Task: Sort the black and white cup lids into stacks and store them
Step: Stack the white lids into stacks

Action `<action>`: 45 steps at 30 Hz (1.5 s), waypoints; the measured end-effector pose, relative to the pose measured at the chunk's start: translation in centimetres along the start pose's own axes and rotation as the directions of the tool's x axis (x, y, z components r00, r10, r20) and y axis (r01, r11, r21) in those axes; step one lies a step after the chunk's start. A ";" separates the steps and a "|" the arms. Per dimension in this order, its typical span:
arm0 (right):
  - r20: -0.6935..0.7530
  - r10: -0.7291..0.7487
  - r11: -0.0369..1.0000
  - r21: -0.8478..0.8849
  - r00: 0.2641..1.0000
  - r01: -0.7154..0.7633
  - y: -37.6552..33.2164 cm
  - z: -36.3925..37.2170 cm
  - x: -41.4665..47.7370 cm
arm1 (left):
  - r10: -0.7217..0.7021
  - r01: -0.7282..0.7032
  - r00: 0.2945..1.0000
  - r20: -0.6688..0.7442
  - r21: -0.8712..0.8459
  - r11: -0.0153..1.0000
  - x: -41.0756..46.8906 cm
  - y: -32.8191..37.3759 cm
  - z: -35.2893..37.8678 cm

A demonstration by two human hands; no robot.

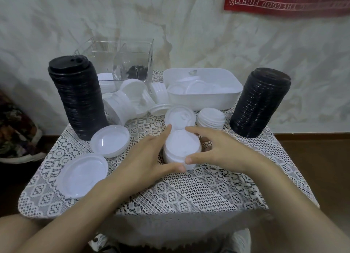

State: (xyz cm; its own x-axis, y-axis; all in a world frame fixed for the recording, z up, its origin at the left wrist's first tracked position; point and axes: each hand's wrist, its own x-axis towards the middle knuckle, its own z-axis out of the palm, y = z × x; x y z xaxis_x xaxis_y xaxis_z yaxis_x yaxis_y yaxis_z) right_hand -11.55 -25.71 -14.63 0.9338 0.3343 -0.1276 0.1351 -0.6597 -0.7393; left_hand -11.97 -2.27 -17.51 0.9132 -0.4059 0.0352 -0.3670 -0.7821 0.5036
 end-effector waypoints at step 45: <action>0.013 0.006 0.994 0.108 1.000 -0.008 0.6 -1.3 -0.4 | 0.038 -0.037 0.999 0.037 -0.018 0.999 -0.1 -0.9 -0.6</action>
State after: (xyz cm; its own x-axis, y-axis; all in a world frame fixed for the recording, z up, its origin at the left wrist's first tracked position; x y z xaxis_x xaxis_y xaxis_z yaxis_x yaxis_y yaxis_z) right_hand -11.45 -27.06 -14.14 0.9301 0.3390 -0.1412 0.0911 -0.5854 -0.8056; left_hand -11.61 -1.21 -17.42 0.8915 -0.4526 0.0218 -0.3973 -0.7577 0.5178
